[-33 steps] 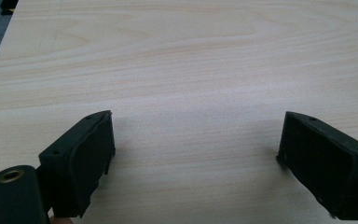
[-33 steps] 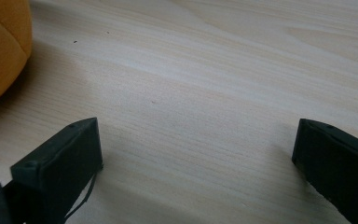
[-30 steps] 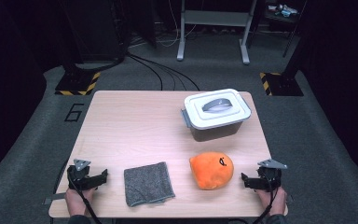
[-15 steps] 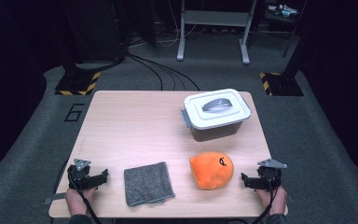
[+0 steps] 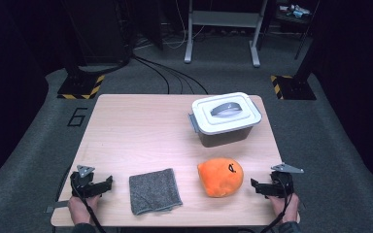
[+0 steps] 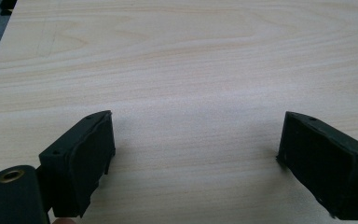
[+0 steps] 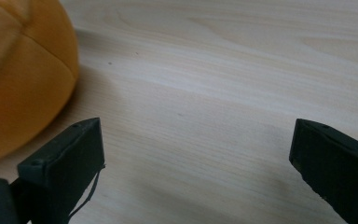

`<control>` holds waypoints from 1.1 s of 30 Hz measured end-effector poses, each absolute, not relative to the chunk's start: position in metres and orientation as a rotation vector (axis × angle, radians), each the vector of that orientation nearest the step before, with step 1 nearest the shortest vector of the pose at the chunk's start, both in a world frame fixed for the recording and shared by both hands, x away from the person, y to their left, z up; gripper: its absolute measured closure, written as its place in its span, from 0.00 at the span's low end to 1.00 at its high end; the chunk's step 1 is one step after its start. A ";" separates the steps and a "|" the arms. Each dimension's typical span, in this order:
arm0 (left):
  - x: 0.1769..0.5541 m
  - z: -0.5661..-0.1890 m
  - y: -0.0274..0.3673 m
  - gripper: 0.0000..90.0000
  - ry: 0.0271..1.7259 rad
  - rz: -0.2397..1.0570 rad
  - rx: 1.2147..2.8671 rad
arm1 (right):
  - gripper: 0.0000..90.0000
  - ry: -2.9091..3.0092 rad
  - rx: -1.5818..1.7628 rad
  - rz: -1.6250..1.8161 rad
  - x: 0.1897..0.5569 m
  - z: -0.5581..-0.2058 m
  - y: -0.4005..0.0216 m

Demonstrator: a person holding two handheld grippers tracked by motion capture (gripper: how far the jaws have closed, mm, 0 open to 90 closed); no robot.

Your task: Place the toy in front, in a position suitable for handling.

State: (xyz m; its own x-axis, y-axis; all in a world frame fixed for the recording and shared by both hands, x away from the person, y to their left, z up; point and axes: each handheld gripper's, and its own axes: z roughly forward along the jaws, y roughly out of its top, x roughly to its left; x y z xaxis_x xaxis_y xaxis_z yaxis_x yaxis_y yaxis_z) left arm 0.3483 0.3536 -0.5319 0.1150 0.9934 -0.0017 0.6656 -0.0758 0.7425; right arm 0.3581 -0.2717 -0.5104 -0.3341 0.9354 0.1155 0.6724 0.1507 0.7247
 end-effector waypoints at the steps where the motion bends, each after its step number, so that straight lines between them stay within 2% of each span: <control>1: 0.348 -0.532 0.354 0.12 1.612 0.715 1.806 | 0.03 2.078 1.532 1.010 0.358 -0.507 -0.271; 11: 0.348 -0.532 0.353 0.12 1.614 0.719 1.806 | 0.04 2.119 1.448 1.091 0.353 -0.476 -0.262; 22: 0.348 -0.532 0.353 0.12 1.615 0.721 1.805 | 0.04 2.191 1.292 1.082 0.349 -0.451 -0.231; 33: 0.348 -0.532 0.353 0.12 1.614 0.720 1.807 | 0.03 2.319 1.202 1.089 0.358 -0.448 -0.201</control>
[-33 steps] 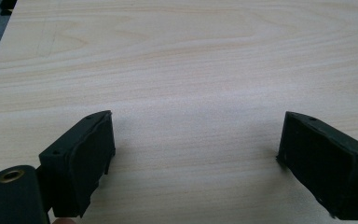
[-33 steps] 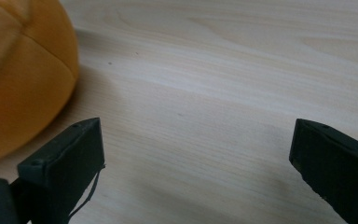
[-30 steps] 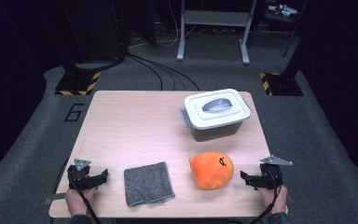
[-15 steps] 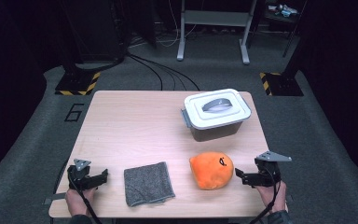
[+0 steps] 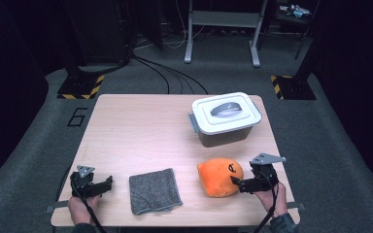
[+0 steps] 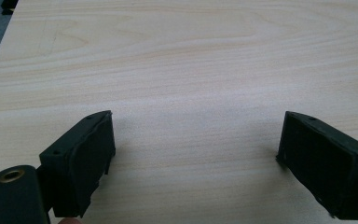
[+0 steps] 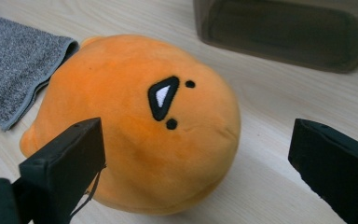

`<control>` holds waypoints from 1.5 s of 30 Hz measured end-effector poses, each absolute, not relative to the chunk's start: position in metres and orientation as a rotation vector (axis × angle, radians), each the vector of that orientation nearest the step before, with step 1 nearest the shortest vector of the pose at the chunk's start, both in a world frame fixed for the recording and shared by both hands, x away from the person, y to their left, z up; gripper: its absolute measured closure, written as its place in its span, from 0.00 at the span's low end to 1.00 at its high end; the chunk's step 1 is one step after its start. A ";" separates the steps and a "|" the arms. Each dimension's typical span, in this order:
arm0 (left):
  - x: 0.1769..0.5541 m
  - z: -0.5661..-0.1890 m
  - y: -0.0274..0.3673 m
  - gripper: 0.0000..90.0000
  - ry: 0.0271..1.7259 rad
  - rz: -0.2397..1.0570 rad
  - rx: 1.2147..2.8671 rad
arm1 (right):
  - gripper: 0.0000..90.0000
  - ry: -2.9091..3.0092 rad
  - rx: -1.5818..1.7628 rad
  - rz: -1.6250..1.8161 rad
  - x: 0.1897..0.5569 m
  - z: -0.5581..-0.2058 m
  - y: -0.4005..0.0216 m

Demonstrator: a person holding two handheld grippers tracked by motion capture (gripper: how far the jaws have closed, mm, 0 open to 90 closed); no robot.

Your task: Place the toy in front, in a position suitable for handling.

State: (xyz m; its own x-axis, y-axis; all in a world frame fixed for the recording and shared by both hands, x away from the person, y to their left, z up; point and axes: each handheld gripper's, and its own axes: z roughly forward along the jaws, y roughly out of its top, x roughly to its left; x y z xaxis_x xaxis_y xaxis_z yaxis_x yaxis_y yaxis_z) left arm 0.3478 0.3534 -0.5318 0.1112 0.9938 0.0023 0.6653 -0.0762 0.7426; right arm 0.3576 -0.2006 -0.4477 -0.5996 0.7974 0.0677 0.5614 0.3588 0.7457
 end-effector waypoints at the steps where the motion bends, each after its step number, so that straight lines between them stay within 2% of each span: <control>1: 0.348 -0.532 0.353 0.12 1.615 0.719 1.807 | 0.03 2.331 1.193 1.091 0.359 -0.449 -0.199; 7: 0.348 -0.532 0.353 0.12 1.616 0.717 1.804 | 0.03 2.375 1.200 1.056 0.364 -0.455 -0.193; 13: 0.348 -0.532 0.353 0.12 1.615 0.717 1.806 | 0.07 2.449 1.218 1.015 0.369 -0.470 -0.186; 21: 0.348 -0.532 0.353 0.12 1.616 0.718 1.805 | 0.20 2.468 1.220 1.029 0.371 -0.478 -0.188; 32: 0.348 -0.532 0.353 0.12 1.617 0.718 1.804 | 0.49 2.482 1.222 1.054 0.367 -0.481 -0.189; 45: 0.348 -0.532 0.353 0.12 1.617 0.719 1.804 | 0.61 2.418 1.179 1.109 0.359 -0.479 -0.187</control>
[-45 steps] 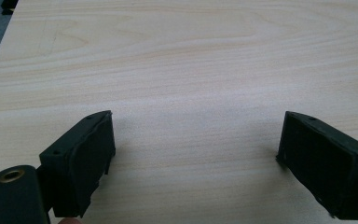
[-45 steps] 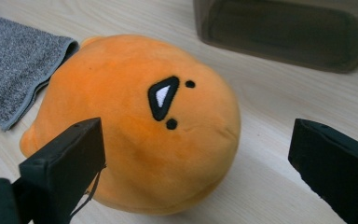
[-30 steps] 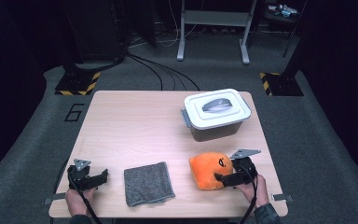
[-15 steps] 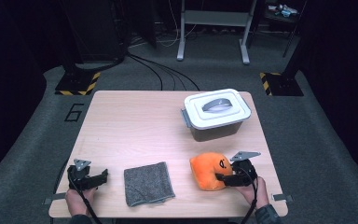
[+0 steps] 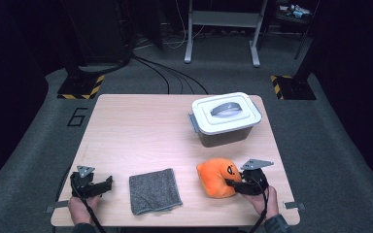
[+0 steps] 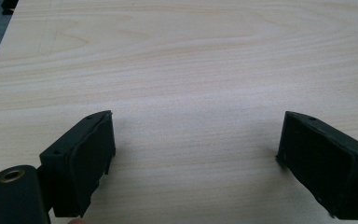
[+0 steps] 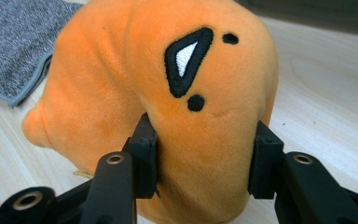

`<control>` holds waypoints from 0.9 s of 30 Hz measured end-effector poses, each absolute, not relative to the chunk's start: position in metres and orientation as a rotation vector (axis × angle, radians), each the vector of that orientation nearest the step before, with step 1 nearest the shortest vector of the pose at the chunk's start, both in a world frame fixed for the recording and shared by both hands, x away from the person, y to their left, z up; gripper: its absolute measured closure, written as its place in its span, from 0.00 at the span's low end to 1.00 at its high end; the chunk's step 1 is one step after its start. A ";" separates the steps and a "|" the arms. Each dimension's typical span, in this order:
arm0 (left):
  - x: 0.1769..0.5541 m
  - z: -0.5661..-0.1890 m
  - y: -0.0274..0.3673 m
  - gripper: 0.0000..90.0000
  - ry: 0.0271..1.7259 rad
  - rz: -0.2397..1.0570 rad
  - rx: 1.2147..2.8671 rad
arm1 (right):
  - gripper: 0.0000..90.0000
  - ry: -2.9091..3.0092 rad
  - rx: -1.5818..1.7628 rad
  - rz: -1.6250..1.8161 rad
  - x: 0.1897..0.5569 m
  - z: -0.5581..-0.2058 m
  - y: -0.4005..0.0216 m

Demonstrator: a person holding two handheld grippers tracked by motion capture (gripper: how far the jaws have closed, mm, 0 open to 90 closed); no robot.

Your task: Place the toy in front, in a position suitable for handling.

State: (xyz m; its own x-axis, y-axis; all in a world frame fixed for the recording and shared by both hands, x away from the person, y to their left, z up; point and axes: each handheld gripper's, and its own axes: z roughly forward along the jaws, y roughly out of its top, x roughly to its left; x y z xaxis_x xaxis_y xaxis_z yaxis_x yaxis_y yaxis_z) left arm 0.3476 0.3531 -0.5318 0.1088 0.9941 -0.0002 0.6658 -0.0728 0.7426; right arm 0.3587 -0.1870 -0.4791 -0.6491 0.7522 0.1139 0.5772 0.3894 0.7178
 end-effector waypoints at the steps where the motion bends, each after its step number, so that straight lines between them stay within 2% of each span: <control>1: 0.348 -0.532 0.353 0.12 1.617 0.719 1.803 | 0.62 2.413 1.174 1.111 0.357 -0.478 -0.186; 27: 0.347 -0.532 0.353 0.12 1.620 0.720 1.803 | 0.64 2.362 1.123 1.196 0.355 -0.452 -0.172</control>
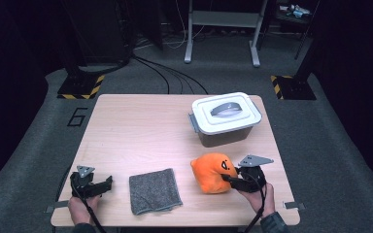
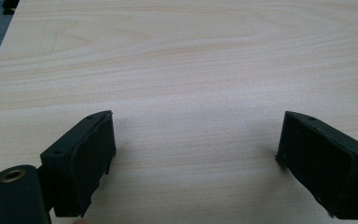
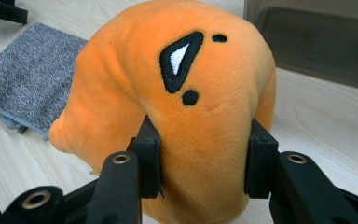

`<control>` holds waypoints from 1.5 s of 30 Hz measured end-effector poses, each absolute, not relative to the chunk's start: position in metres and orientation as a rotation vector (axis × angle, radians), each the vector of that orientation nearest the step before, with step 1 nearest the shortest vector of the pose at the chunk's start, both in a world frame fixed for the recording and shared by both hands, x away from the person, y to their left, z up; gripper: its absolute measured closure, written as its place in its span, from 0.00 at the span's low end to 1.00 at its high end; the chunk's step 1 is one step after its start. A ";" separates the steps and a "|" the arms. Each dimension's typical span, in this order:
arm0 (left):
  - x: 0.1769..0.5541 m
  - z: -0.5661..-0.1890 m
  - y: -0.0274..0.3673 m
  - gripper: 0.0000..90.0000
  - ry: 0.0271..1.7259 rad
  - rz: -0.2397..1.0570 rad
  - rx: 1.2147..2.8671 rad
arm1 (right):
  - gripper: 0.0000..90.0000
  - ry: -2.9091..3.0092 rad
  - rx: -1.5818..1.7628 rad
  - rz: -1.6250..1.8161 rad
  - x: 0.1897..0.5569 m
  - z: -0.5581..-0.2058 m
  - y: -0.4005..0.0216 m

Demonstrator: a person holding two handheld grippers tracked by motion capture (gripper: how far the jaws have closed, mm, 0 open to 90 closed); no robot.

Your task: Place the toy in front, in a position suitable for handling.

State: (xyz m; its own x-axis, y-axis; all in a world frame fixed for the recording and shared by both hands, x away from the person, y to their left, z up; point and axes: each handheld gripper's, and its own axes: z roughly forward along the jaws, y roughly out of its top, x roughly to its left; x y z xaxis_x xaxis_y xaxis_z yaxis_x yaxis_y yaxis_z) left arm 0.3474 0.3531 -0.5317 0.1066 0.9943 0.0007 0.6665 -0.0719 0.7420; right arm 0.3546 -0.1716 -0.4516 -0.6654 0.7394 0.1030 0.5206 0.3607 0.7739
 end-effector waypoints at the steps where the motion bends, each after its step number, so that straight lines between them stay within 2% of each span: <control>1: 0.347 -0.532 0.353 0.12 1.620 0.720 1.803 | 0.64 2.361 1.117 1.198 0.355 -0.451 -0.171; 26: 0.347 -0.532 0.353 0.12 1.620 0.720 1.802 | 0.64 2.346 1.104 1.227 0.367 -0.445 -0.148; 45: 0.347 -0.532 0.353 0.12 1.620 0.720 1.802 | 0.63 2.351 1.096 1.209 0.390 -0.454 -0.117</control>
State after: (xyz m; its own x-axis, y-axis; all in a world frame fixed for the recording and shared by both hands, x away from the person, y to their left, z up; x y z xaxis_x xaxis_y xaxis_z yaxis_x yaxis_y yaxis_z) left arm 0.3473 0.3531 -0.5318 0.1059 0.9944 0.0003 0.6663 -0.0712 0.7423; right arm 0.3905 -0.1172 -0.4537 -0.6733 0.7338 0.0904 0.5004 0.3622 0.7864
